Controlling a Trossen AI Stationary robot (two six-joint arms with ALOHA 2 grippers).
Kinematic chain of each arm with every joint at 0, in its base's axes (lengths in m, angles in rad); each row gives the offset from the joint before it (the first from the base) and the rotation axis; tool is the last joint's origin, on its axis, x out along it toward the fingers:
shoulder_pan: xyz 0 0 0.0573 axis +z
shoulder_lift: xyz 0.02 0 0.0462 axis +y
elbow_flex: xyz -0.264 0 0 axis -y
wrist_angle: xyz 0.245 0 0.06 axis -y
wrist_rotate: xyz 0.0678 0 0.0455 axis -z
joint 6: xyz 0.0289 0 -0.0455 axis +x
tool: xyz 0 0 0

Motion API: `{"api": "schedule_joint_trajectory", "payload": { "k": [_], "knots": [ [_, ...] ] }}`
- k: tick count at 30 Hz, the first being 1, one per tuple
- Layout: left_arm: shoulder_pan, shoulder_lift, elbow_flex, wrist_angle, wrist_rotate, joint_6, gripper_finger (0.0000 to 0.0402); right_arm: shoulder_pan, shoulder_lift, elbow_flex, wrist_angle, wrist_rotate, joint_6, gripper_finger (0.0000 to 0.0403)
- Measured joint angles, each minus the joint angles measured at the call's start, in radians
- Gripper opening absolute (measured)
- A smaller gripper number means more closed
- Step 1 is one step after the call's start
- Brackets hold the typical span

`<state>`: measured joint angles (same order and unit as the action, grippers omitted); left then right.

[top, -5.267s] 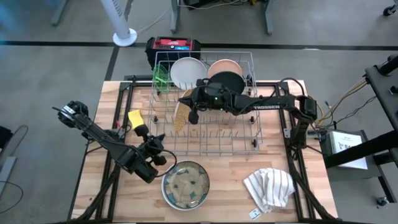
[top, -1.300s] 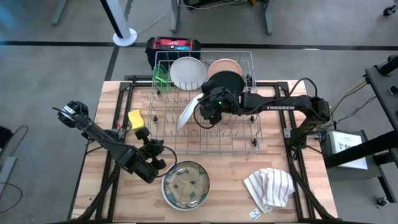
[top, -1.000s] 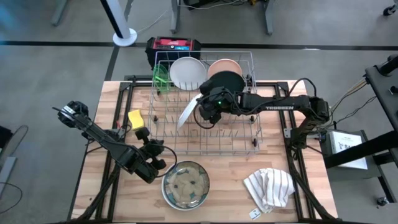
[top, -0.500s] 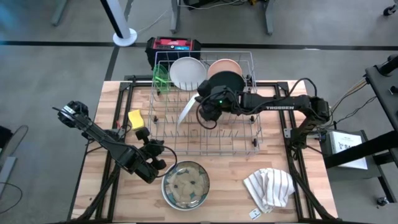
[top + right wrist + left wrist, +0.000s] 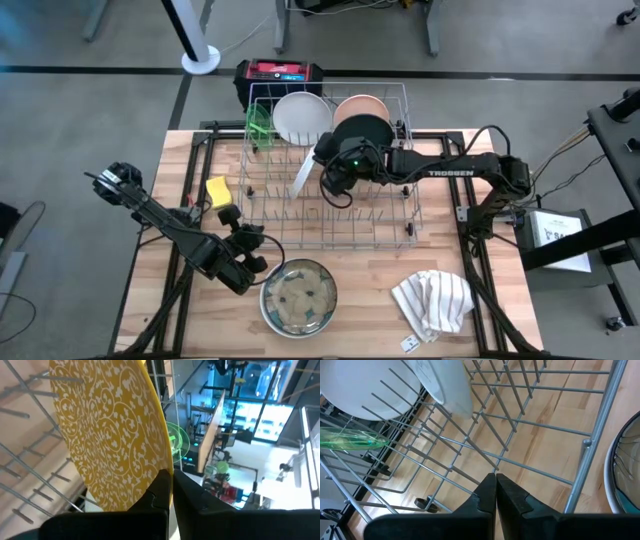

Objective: Sort dishes
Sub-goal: Adjust the yellow plate on the dish rack

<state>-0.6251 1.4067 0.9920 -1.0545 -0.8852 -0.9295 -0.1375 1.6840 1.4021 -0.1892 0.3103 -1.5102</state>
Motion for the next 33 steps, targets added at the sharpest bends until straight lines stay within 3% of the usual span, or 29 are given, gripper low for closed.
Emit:
{"api": "schedule_joint_trajectory", "payload": {
  "k": [13, 33],
  "knots": [
    [0.0, 0.0, 0.0, 0.0, 0.0, 0.0, 0.0, 0.026, 0.0, 0.0, 0.001, -0.182, -0.013, 0.0],
    [0.0, 0.0, -0.009, 0.007, -0.005, 0.0, 0.0, 0.101, -0.002, 0.001, -0.016, -0.234, -0.01, 0.0]
  ]
}}
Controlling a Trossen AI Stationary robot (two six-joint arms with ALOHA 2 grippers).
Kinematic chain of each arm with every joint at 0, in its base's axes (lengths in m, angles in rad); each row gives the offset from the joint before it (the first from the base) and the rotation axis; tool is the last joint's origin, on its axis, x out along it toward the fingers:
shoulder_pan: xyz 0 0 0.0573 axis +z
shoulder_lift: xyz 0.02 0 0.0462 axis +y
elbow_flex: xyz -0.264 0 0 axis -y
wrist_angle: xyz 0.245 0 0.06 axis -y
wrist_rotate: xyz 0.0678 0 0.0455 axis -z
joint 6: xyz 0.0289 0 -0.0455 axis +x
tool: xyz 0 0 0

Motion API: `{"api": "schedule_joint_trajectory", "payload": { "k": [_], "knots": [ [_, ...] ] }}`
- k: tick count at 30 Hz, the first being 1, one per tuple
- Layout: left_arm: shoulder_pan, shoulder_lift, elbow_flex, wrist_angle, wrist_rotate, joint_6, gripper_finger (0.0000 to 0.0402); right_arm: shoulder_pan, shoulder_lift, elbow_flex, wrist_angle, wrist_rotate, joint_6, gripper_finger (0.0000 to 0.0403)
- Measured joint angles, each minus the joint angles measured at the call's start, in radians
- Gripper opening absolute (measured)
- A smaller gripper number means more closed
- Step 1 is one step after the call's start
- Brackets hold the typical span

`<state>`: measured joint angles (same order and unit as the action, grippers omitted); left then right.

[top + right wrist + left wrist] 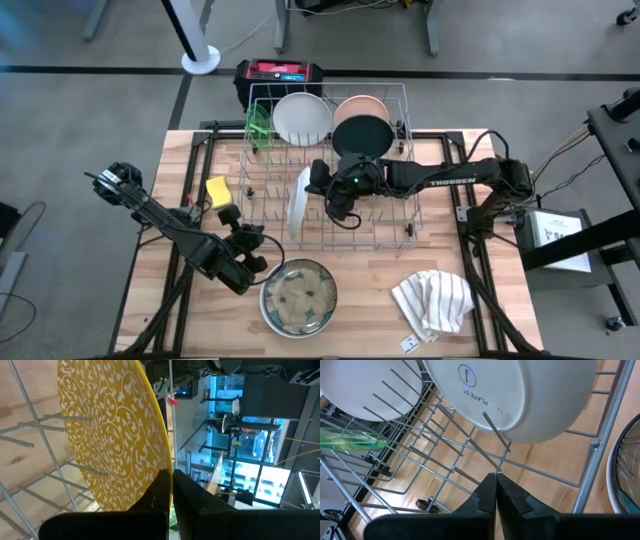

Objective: Sort dishes
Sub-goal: Adjust the yellow plate on the dish rack

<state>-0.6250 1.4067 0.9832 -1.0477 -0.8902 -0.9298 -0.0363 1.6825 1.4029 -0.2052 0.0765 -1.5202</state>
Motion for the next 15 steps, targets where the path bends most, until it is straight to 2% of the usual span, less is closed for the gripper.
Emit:
{"api": "schedule_joint_trajectory", "payload": {
  "k": [9, 15],
  "knots": [
    [0.0, 0.0, 0.0, 0.005, 0.001, 0.0, 0.0, 0.001, 0.0, 0.0, 0.0, 0.0, 0.015, 0.0001],
    [0.0, 0.0, 0.0, 0.008, 0.001, 0.0, 0.0, 0.002, 0.002, 0.0, 0.0, -0.002, 0.019, 0.002]
  ]
}}
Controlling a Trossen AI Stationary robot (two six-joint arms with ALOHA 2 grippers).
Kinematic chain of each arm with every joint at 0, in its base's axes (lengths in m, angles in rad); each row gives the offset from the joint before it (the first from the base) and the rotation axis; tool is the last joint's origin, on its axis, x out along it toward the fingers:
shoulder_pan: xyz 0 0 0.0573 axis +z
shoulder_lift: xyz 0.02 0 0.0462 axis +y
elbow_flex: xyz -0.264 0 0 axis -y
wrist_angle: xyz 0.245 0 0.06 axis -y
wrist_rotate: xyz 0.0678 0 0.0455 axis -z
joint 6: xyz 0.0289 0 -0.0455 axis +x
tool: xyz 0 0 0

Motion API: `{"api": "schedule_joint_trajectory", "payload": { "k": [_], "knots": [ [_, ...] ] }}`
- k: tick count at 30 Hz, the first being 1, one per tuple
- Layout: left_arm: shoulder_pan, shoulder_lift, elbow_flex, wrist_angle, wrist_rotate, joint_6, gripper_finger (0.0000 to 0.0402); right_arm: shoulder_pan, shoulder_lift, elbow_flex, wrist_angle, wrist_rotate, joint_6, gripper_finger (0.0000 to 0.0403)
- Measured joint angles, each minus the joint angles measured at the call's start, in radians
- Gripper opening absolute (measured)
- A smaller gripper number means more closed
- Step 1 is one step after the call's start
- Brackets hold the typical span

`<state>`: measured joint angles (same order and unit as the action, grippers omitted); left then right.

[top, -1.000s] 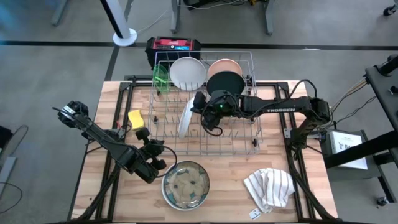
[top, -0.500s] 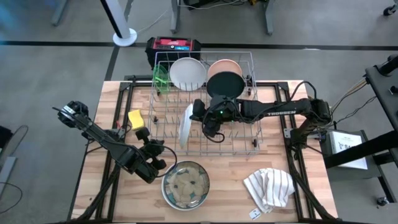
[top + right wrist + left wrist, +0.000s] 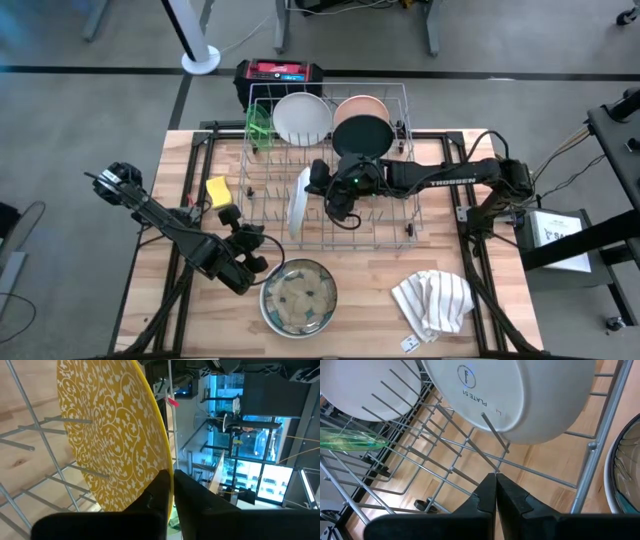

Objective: Sort dishes
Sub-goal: Adjust the yellow plate on the dish rack

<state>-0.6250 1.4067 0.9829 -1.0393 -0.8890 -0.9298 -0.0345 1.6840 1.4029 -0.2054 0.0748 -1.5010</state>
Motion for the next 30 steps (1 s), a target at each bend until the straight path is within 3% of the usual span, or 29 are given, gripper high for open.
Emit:
{"api": "schedule_joint_trajectory", "payload": {
  "k": [20, 30],
  "knots": [
    [0.0, 0.0, 0.0, 0.002, 0.003, 0.0, 0.0, 0.0, 0.002, -0.005, 0.001, 0.004, 0.003, 0.0109],
    [0.0, 0.0, 0.0, 0.005, 0.003, 0.001, 0.0, 0.0, 0.002, 0.021, 0.054, 0.003, -0.002, 0.0117]
  ]
}}
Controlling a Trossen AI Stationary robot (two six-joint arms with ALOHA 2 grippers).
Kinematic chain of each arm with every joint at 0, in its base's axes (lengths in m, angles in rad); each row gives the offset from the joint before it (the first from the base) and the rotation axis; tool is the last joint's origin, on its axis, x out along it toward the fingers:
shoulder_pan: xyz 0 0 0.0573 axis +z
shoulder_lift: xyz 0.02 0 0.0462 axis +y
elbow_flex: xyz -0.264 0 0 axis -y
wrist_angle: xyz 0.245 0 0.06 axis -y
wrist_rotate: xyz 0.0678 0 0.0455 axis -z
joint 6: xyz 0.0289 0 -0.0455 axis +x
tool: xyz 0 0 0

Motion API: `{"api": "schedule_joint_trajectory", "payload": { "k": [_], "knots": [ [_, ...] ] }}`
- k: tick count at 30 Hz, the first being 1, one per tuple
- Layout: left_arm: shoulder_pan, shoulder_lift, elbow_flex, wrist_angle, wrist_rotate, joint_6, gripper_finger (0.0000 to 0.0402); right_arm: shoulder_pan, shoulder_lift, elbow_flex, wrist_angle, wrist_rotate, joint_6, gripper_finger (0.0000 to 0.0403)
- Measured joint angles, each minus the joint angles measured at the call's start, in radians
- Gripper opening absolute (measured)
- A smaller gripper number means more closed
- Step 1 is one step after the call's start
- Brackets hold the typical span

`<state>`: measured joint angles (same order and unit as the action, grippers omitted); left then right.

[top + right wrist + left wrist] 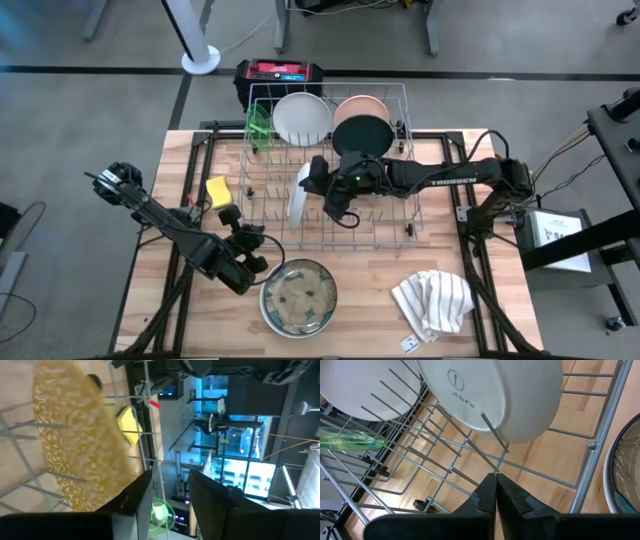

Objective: Sort dishes
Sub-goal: Adjust the yellow plate on the dish rack

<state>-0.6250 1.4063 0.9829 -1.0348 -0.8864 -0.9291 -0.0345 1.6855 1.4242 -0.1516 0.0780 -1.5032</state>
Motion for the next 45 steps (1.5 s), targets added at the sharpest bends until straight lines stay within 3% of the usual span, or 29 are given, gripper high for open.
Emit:
{"api": "schedule_joint_trajectory", "payload": {
  "k": [8, 15, 19, 25, 29, 36, 45],
  "knots": [
    [0.0, 0.0, -0.001, 0.004, 0.0, 0.0, 0.0, 0.0, 0.026, 0.01, 0.033, 0.006, -0.002, 0.0097],
    [0.0, 0.0, -0.004, 0.006, 0.003, 0.0, 0.0, 0.005, -0.013, 0.009, 0.081, 0.17, 0.006, 0.0082],
    [0.0, 0.0, -0.004, 0.006, 0.004, 0.0, 0.0, 0.006, -0.051, 0.009, 0.037, 0.228, 0.144, 0.0069],
    [-0.002, 0.0, -0.004, 0.007, 0.005, 0.002, 0.0, 0.003, -0.118, 0.009, -0.231, 0.23, 0.394, 0.0013],
    [-0.002, 0.0, -0.004, 0.007, 0.006, 0.003, 0.0, 0.003, -0.113, 0.009, -0.323, 0.217, 0.535, 0.0003],
    [-0.002, 0.0, -0.004, 0.007, 0.006, 0.004, 0.0, 0.003, -0.03, 0.001, -0.338, 0.187, 0.613, 0.0],
    [-0.002, 0.0, -0.004, 0.008, 0.006, 0.006, 0.0, 0.003, 0.029, 0.006, -0.214, 0.19, 0.569, 0.0]
  ]
}}
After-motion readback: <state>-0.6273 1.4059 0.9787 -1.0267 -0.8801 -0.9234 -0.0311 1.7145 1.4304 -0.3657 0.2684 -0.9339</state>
